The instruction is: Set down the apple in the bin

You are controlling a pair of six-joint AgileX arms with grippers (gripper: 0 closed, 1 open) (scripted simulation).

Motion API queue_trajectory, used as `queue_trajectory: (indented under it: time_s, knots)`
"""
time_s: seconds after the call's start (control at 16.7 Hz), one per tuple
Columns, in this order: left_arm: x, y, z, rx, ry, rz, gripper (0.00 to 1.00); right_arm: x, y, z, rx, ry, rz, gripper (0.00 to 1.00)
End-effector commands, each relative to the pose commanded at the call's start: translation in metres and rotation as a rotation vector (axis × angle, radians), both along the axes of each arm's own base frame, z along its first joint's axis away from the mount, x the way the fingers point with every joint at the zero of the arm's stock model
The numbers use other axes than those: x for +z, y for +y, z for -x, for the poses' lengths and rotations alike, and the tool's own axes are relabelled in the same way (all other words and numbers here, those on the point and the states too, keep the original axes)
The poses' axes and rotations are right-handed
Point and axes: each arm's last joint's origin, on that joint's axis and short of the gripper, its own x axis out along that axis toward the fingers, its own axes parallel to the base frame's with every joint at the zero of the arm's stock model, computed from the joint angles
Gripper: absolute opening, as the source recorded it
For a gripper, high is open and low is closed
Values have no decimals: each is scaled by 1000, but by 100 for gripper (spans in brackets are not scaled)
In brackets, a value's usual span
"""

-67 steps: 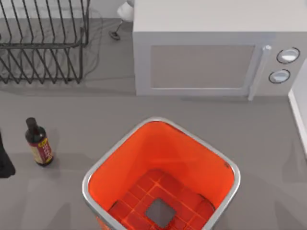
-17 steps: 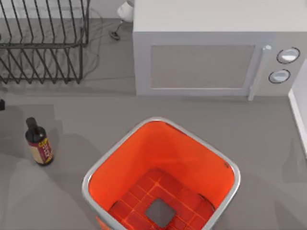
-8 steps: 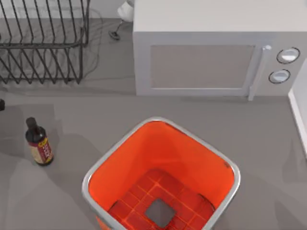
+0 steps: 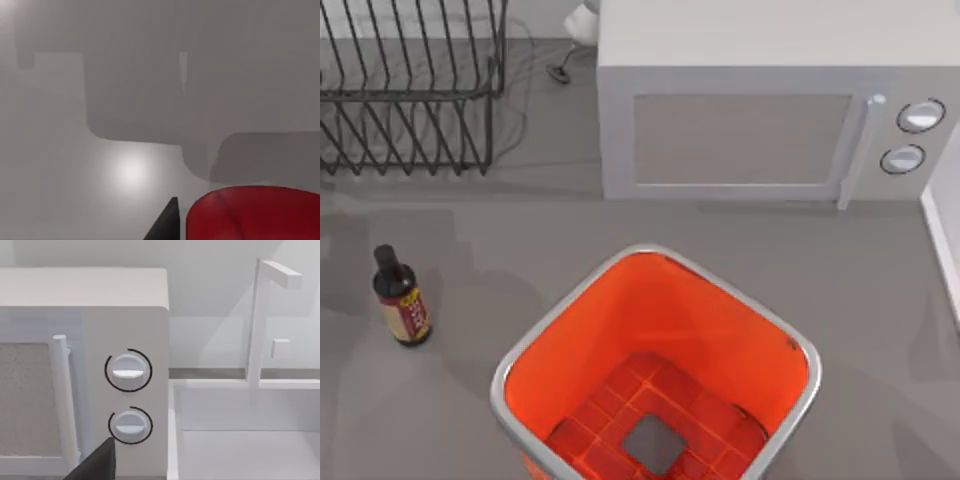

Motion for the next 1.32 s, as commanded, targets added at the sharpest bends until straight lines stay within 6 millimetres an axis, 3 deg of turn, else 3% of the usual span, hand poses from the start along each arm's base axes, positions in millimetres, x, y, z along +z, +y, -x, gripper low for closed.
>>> queue_trajectory:
  time_s: [0.48, 0.6, 0.9, 1.08, 1.2, 1.32]
  knots:
    - [110, -3, 7, -6, 16, 3, 0, 0, 0, 0, 0, 0, 0, 100]
    - [119, -4, 9, -6, 7, 1, 0, 0, 0, 0, 0, 0, 0, 100]
    - [118, -7, 8, -20, 9, -1, 0, 0, 0, 0, 0, 0, 0, 100]
    - [120, -41, 2, -148, 11, -16, 0, 0, 0, 0, 0, 0, 0, 100]
    - [121, -84, 1, -303, 17, -31, 0, 0, 0, 0, 0, 0, 0, 100]
    - [121, -141, 7, -507, 30, -47, 0, 0, 0, 0, 0, 0, 0, 100]
